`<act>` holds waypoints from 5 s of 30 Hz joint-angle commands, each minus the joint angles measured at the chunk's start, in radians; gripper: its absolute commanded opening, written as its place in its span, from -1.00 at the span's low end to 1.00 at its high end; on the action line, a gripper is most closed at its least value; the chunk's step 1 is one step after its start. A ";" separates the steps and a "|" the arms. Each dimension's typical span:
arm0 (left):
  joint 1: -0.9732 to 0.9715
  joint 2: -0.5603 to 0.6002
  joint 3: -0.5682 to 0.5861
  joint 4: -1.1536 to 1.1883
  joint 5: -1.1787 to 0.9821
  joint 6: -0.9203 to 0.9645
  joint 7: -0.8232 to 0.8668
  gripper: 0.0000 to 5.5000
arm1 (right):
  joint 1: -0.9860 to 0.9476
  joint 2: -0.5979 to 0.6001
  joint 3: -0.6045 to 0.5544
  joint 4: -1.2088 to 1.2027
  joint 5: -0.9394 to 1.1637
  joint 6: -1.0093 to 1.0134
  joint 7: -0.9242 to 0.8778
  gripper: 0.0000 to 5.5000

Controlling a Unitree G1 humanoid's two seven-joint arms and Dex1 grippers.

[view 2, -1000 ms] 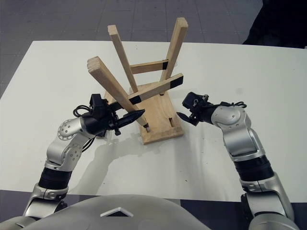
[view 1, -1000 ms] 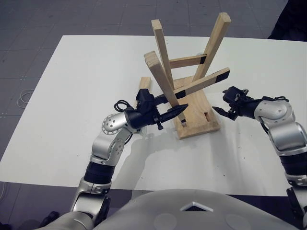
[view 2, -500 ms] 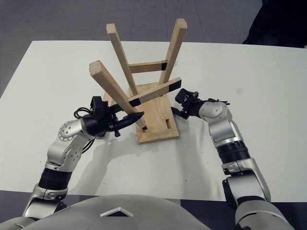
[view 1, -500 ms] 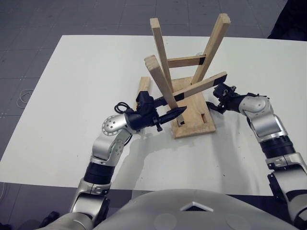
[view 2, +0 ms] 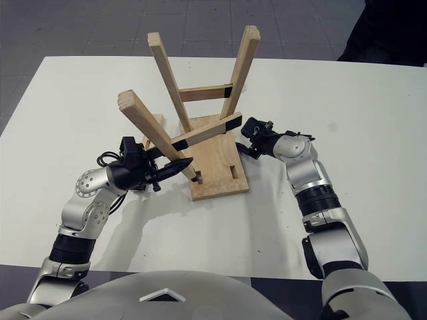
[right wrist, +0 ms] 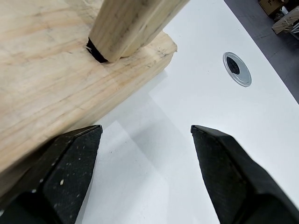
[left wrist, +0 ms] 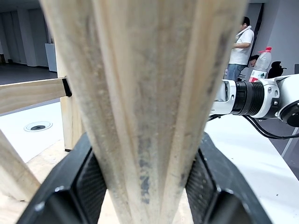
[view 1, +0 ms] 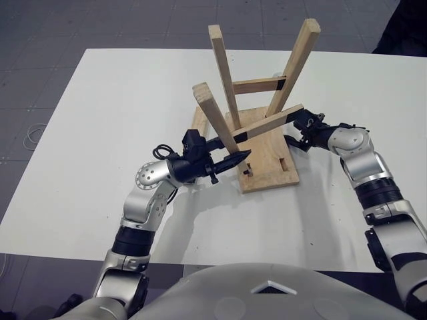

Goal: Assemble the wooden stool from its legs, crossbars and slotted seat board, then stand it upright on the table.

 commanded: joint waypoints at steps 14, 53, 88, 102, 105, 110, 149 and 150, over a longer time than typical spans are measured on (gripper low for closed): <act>-0.004 0.023 0.015 0.015 0.015 -0.027 -0.041 -0.25 | -0.024 0.042 -0.002 0.013 -0.012 0.009 0.001 0.28; -0.003 0.031 -0.040 0.111 0.096 -0.146 -0.090 -0.25 | 0.155 -0.044 -0.183 -0.711 0.110 0.530 -0.023 0.28; -0.070 0.297 -0.276 0.162 0.386 -0.115 -0.179 -0.25 | 0.188 -0.059 -0.233 -0.767 0.137 0.570 -0.091 0.28; -0.183 0.425 -0.402 0.100 0.492 -0.047 -0.210 -0.25 | 0.236 -0.068 -0.263 -0.692 0.110 0.552 -0.150 0.28; -0.179 0.446 -0.420 0.098 0.525 -0.061 -0.198 -0.25 | 0.245 -0.075 -0.265 -0.669 0.102 0.541 -0.160 0.28; -0.144 0.417 -0.407 0.068 0.479 -0.037 -0.152 -0.25 | 0.231 -0.071 -0.254 -0.662 0.108 0.542 -0.165 0.28; 0.005 0.483 -0.071 -0.290 0.308 0.171 -0.029 0.63 | 0.274 -0.089 -0.249 -0.686 0.120 0.553 -0.157 0.28; 0.035 0.493 -0.049 -0.314 0.308 0.187 -0.013 0.63 | 0.274 -0.090 -0.248 -0.686 0.120 0.554 -0.157 0.28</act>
